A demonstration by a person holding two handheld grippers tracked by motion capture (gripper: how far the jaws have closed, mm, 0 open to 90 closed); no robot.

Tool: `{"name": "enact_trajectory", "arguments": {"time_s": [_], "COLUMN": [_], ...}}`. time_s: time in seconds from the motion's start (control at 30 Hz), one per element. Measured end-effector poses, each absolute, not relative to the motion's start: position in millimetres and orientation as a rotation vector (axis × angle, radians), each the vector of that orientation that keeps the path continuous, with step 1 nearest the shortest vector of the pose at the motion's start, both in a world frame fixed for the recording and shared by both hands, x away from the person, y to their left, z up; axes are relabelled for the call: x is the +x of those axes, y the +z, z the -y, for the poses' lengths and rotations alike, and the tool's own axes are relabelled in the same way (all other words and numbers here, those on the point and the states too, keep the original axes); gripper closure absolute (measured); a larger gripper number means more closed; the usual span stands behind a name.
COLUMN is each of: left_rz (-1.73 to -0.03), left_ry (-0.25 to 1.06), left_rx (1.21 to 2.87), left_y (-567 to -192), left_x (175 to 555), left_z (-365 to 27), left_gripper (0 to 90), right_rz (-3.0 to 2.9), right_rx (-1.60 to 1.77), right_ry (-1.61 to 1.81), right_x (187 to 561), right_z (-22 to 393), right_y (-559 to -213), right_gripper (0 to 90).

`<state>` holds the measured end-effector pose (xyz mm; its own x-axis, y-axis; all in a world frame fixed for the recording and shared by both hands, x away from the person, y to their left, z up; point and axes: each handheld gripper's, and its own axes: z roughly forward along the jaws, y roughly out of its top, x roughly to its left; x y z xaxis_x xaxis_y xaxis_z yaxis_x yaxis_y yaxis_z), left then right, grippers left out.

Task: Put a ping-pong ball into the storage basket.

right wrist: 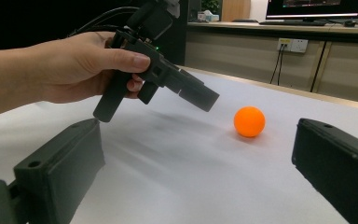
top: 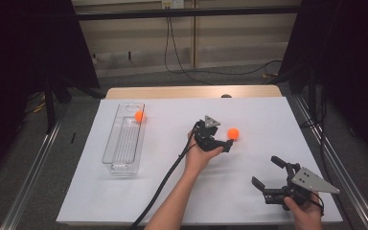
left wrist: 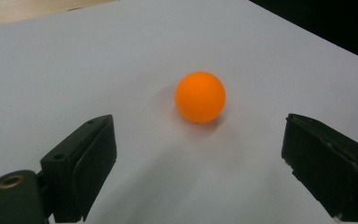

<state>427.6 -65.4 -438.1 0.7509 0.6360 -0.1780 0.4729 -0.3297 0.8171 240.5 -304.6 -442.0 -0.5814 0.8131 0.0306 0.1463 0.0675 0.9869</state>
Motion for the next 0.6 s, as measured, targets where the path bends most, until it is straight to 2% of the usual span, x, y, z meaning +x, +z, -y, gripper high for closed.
{"name": "enact_trajectory", "arguments": {"time_s": [0.6], "left_rz": [-0.829], "left_ry": [0.23], "left_rx": [1.982], "left_y": [-438.5], "left_x": [433.0], "left_z": [76.3], "left_gripper": [10.3], "right_rz": [-1.797], "right_rx": [0.956], "right_ry": [1.557], "right_x": [240.2], "right_z": [304.6], "right_y": [-442.0], "right_gripper": [1.6]}}
